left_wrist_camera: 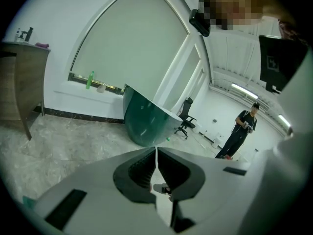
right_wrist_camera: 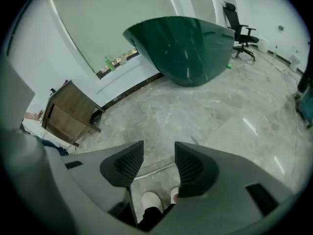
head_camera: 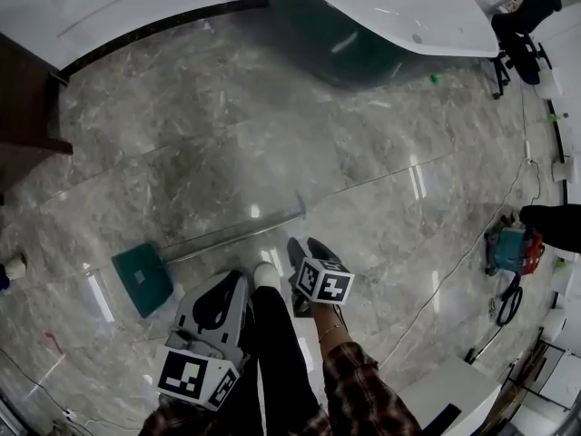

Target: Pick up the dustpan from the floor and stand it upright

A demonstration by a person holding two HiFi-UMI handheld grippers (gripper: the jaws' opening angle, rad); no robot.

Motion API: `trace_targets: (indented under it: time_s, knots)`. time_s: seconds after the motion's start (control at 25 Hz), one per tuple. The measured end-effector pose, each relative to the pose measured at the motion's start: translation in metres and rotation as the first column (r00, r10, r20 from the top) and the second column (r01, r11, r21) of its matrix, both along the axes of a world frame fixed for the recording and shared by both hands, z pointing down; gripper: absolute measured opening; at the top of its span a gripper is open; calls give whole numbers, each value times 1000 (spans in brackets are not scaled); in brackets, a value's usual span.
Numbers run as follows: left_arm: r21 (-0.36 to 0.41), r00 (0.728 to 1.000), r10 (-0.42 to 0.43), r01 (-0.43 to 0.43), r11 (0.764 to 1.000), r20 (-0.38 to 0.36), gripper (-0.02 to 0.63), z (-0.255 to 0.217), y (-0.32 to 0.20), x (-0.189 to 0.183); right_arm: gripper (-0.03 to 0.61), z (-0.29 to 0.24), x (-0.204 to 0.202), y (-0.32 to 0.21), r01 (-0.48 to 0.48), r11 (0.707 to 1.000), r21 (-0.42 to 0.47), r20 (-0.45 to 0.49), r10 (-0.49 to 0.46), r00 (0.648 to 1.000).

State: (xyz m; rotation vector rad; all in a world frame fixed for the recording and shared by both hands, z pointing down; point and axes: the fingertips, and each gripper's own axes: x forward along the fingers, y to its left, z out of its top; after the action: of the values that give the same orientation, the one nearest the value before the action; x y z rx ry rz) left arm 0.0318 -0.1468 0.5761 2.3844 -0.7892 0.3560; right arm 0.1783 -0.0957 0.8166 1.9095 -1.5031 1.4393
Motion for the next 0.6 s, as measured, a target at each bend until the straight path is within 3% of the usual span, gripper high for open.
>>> trace_targets:
  time_s: [0.2,0.6]
  knots:
    - [-27,1000,-8,8,1000,9,21,66,1,1,186,85,5,14,-76,995,-66,44,79,996]
    - [-15,1000,-9,9,1000,11,21,174,-4,15,186,216,21,8,-145,985,-93,67,152,986]
